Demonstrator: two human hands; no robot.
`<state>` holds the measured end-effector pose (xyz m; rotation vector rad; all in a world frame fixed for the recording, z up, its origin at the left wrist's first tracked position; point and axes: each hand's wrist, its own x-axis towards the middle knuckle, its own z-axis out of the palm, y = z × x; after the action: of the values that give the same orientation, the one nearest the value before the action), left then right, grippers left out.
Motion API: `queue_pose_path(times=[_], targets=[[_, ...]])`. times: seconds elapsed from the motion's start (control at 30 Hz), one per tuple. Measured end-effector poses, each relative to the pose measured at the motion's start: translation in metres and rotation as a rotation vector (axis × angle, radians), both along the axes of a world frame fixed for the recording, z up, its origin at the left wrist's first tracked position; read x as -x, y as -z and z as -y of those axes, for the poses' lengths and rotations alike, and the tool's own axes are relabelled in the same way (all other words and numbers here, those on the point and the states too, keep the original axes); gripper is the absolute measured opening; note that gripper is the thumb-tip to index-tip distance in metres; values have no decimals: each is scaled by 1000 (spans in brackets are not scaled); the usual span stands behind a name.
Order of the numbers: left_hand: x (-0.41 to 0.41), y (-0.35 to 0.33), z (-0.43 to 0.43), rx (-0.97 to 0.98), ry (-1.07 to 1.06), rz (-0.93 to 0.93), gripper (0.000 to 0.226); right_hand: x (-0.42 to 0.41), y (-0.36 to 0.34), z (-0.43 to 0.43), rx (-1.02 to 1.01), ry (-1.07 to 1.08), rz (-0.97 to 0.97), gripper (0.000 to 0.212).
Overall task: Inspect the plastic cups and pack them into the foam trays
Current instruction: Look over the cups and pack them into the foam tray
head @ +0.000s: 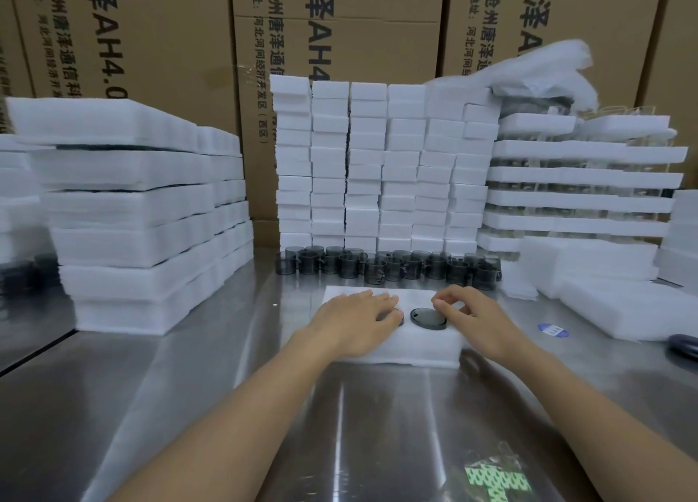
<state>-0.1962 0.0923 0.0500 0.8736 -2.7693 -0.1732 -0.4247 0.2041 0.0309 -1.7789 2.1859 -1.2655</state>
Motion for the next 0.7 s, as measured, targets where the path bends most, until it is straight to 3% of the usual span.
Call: queue_pose_path(times=[0.13, 0.2, 0.23, 0.37, 0.53, 0.7], targets=[[-14, -9, 28, -184, -76, -311, 49, 7, 6, 3, -7, 29, 108, 33], [-30, -6, 55, -311, -201, -488, 52, 18, 12, 4, -44, 102, 51, 40], [-41, 2, 69, -307, -274, -476, 54, 27, 15, 4, -87, 157, -28, 40], [-67, 45, 107, -171, -398, 38, 60, 56, 24, 0, -304, 310, -265, 42], [-56, 52, 132, -132, -393, 136, 70, 71, 22, 19, -381, 336, -426, 39], [-56, 56, 141, -142, -387, 166, 75, 92, 24, 39, -343, 400, -357, 44]])
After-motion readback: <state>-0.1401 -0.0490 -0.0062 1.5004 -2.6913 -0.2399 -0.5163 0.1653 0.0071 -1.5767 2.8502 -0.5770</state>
